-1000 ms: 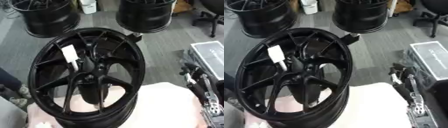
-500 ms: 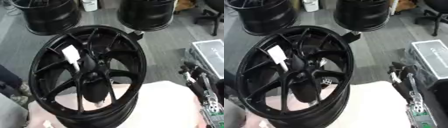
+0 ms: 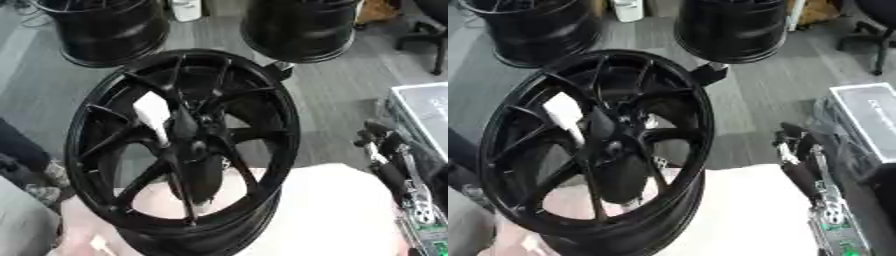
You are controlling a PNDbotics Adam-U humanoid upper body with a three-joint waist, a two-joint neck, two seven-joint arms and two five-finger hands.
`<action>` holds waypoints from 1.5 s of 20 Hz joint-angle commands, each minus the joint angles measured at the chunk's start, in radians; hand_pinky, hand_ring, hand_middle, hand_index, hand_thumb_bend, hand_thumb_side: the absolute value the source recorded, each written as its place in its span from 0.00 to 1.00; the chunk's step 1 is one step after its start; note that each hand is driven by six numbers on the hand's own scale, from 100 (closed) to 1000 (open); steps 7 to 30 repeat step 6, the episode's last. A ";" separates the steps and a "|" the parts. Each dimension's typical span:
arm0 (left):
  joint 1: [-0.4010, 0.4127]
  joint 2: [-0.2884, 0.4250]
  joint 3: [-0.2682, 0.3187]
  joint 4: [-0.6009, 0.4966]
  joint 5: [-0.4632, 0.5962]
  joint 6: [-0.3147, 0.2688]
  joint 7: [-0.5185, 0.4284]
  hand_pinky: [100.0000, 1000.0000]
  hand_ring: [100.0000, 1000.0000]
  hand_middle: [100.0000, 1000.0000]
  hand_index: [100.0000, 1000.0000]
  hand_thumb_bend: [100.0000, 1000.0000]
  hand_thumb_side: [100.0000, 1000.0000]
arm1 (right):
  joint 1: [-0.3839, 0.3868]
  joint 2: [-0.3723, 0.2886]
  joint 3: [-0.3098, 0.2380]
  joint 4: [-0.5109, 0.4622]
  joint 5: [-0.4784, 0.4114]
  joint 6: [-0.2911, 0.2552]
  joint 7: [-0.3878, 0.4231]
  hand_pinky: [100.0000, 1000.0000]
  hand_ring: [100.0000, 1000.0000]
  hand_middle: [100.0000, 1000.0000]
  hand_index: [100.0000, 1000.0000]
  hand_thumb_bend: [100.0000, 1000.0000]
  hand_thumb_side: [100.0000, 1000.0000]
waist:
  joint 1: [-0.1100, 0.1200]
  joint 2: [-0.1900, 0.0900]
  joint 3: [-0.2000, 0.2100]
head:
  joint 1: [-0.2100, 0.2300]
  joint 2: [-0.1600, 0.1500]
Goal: Pull the pin out of the wheel hub.
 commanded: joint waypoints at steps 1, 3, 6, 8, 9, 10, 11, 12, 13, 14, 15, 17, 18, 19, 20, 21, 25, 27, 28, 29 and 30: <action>-0.008 -0.027 0.017 -0.041 -0.015 0.062 0.014 0.64 0.50 0.55 0.74 0.33 0.73 | -0.008 -0.007 -0.004 -0.012 -0.001 -0.003 0.001 0.74 0.60 0.63 0.78 0.00 0.47 | -0.001 -0.006 0.003 | 0.004 0.005; -0.014 -0.031 0.012 -0.050 -0.017 0.075 0.016 0.64 0.50 0.55 0.74 0.33 0.73 | -0.010 -0.006 -0.004 -0.010 -0.001 -0.002 0.001 0.74 0.60 0.63 0.78 0.00 0.46 | 0.000 -0.005 -0.003 | 0.004 0.006; -0.023 -0.032 0.006 -0.056 -0.013 0.087 0.015 0.64 0.50 0.55 0.74 0.33 0.73 | -0.008 -0.006 -0.003 -0.012 0.000 -0.004 0.002 0.74 0.60 0.63 0.78 0.00 0.46 | -0.002 -0.006 -0.001 | 0.000 0.005; -0.023 -0.032 0.006 -0.056 -0.013 0.087 0.015 0.64 0.50 0.55 0.74 0.33 0.73 | -0.008 -0.006 -0.003 -0.012 0.000 -0.004 0.002 0.74 0.60 0.63 0.78 0.00 0.46 | -0.002 -0.006 -0.001 | 0.000 0.005; -0.023 -0.032 0.006 -0.056 -0.013 0.087 0.015 0.64 0.50 0.55 0.74 0.33 0.73 | -0.008 -0.006 -0.003 -0.012 0.000 -0.004 0.002 0.74 0.60 0.63 0.78 0.00 0.46 | -0.002 -0.006 -0.001 | 0.000 0.005; -0.023 -0.032 0.006 -0.056 -0.013 0.087 0.015 0.64 0.50 0.55 0.74 0.33 0.73 | -0.008 -0.006 -0.003 -0.012 0.000 -0.004 0.002 0.74 0.60 0.63 0.78 0.00 0.46 | -0.002 -0.006 -0.001 | 0.000 0.005; -0.023 -0.032 0.006 -0.056 -0.013 0.087 0.015 0.64 0.50 0.55 0.74 0.33 0.73 | -0.008 -0.006 -0.003 -0.012 0.000 -0.004 0.002 0.74 0.60 0.63 0.78 0.00 0.46 | -0.002 -0.006 -0.001 | 0.000 0.005; -0.023 -0.032 0.006 -0.056 -0.013 0.087 0.015 0.64 0.50 0.55 0.74 0.33 0.73 | -0.008 -0.006 -0.003 -0.012 0.000 -0.004 0.002 0.74 0.60 0.63 0.78 0.00 0.46 | -0.002 -0.006 -0.001 | 0.000 0.005; -0.023 -0.032 0.006 -0.056 -0.013 0.087 0.015 0.64 0.50 0.55 0.74 0.33 0.73 | -0.008 -0.006 -0.003 -0.012 0.000 -0.004 0.002 0.74 0.60 0.63 0.78 0.00 0.46 | -0.002 -0.006 -0.001 | 0.000 0.005; -0.023 -0.032 0.006 -0.056 -0.013 0.087 0.015 0.64 0.50 0.55 0.74 0.33 0.73 | -0.008 -0.006 -0.003 -0.012 0.000 -0.004 0.002 0.74 0.60 0.63 0.78 0.00 0.46 | -0.002 -0.006 -0.001 | 0.000 0.005; -0.023 -0.032 0.006 -0.056 -0.013 0.087 0.015 0.64 0.50 0.55 0.74 0.33 0.73 | -0.008 -0.006 -0.003 -0.012 0.000 -0.004 0.002 0.74 0.60 0.63 0.78 0.00 0.46 | -0.002 -0.006 -0.001 | 0.000 0.005; -0.023 -0.032 0.006 -0.056 -0.013 0.087 0.015 0.64 0.50 0.55 0.74 0.33 0.73 | -0.008 -0.006 -0.003 -0.012 0.000 -0.004 0.002 0.74 0.60 0.63 0.78 0.00 0.46 | -0.002 -0.006 -0.001 | 0.000 0.005; -0.023 -0.032 0.006 -0.056 -0.013 0.087 0.015 0.64 0.50 0.55 0.74 0.33 0.73 | -0.008 -0.006 -0.003 -0.012 0.000 -0.004 0.002 0.74 0.60 0.63 0.78 0.00 0.46 | -0.002 -0.006 -0.001 | 0.000 0.005; -0.023 -0.032 0.006 -0.056 -0.013 0.087 0.015 0.64 0.50 0.55 0.74 0.33 0.73 | -0.008 -0.006 -0.003 -0.012 0.000 -0.004 0.002 0.74 0.60 0.63 0.78 0.00 0.46 | -0.002 -0.006 -0.001 | 0.000 0.005; -0.023 -0.032 0.006 -0.056 -0.013 0.087 0.015 0.64 0.50 0.55 0.74 0.33 0.73 | -0.008 -0.006 -0.003 -0.012 0.000 -0.004 0.002 0.74 0.60 0.63 0.78 0.00 0.46 | -0.002 -0.006 -0.001 | 0.000 0.005; -0.023 -0.032 0.006 -0.056 -0.013 0.087 0.015 0.64 0.50 0.55 0.74 0.33 0.73 | -0.008 -0.006 -0.003 -0.012 0.000 -0.004 0.002 0.74 0.60 0.63 0.78 0.00 0.46 | -0.002 -0.006 -0.001 | 0.000 0.005; -0.023 -0.032 0.006 -0.056 -0.013 0.087 0.015 0.64 0.50 0.55 0.74 0.33 0.73 | -0.008 -0.006 -0.003 -0.012 0.000 -0.004 0.002 0.74 0.60 0.63 0.78 0.00 0.46 | -0.002 -0.006 -0.001 | 0.000 0.005; -0.023 -0.032 0.006 -0.056 -0.013 0.087 0.015 0.64 0.50 0.55 0.74 0.33 0.73 | -0.008 -0.006 -0.003 -0.012 0.000 -0.004 0.002 0.74 0.60 0.63 0.78 0.00 0.46 | -0.002 -0.006 -0.001 | 0.000 0.005; -0.023 -0.032 0.006 -0.056 -0.013 0.087 0.015 0.64 0.50 0.55 0.74 0.33 0.73 | -0.008 -0.006 -0.003 -0.012 0.000 -0.004 0.002 0.74 0.60 0.63 0.78 0.00 0.46 | -0.002 -0.006 -0.001 | 0.000 0.005; -0.023 -0.032 0.006 -0.056 -0.013 0.087 0.015 0.64 0.50 0.55 0.74 0.33 0.73 | -0.008 -0.006 -0.003 -0.012 0.000 -0.004 0.002 0.74 0.60 0.63 0.78 0.00 0.46 | -0.002 -0.006 -0.001 | 0.000 0.005; -0.023 -0.032 0.006 -0.056 -0.013 0.087 0.015 0.64 0.50 0.55 0.74 0.33 0.73 | -0.008 -0.006 -0.003 -0.012 0.000 -0.004 0.002 0.74 0.60 0.63 0.78 0.00 0.46 | -0.002 -0.006 -0.001 | 0.000 0.005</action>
